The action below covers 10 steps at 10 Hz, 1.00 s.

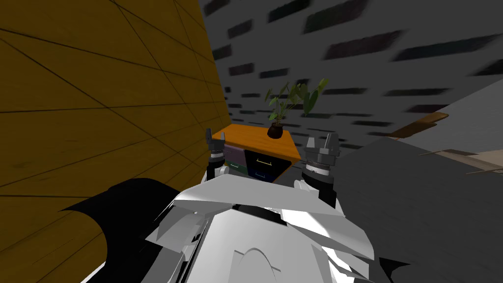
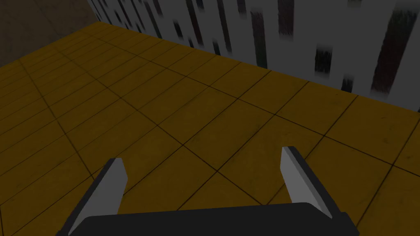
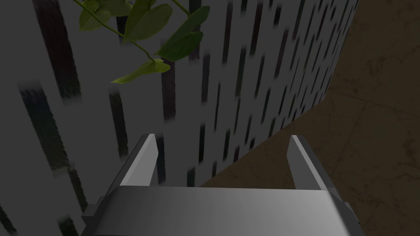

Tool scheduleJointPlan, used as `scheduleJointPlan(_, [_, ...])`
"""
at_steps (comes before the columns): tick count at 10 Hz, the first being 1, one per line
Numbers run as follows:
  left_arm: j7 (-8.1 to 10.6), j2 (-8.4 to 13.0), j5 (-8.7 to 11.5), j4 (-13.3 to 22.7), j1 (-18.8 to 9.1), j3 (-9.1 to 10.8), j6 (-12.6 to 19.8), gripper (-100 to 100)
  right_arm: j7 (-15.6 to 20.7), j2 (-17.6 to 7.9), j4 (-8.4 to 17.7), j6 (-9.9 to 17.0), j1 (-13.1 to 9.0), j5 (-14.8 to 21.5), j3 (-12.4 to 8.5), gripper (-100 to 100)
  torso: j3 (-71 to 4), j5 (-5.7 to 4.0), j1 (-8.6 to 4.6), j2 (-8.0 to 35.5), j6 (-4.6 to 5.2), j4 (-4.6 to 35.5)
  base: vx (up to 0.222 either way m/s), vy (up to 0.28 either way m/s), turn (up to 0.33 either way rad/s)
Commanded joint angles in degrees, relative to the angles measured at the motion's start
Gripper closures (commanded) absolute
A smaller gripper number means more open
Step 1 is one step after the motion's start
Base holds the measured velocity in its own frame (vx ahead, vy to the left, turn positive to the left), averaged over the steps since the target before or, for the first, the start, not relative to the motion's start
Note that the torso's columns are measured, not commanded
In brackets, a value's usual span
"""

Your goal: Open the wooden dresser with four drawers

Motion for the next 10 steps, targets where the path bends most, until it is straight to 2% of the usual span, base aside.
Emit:
scheduleJointPlan(1, [0.00, 0.00, 0.00, 0.00, 0.00, 0.00, 0.00, 0, 0.00, 0.00, 0.00, 0.00, 0.00, 0.00, 0.00, 0, -4.67, 0.00, 0.00, 2.32, 0.00, 2.35, 0.000, 0.000, 0.000])
scheduleJointPlan(9, [0.00, 0.00, 0.00, -0.02, 0.00, 0.00, -0.01, 0, 0.00, 0.00, -0.02, -0.01, 0.00, 0.00, 0.00, 0, -70.73, 0.00, 0.00, 35.39, 0.00, 35.37, 0.000, 0.000, 0.000])
scheduleJointPlan(10, [-0.02, 2.03, -0.10, 0.45, -0.13, -0.12, 0.24, -100, 0.00, 0.00, -0.02, -0.01, 0.00, 0.00, 0.00, 0, -79.19, 0.00, 0.00, 39.62, 0.00, 39.60, 0.001, -0.010, -0.014])
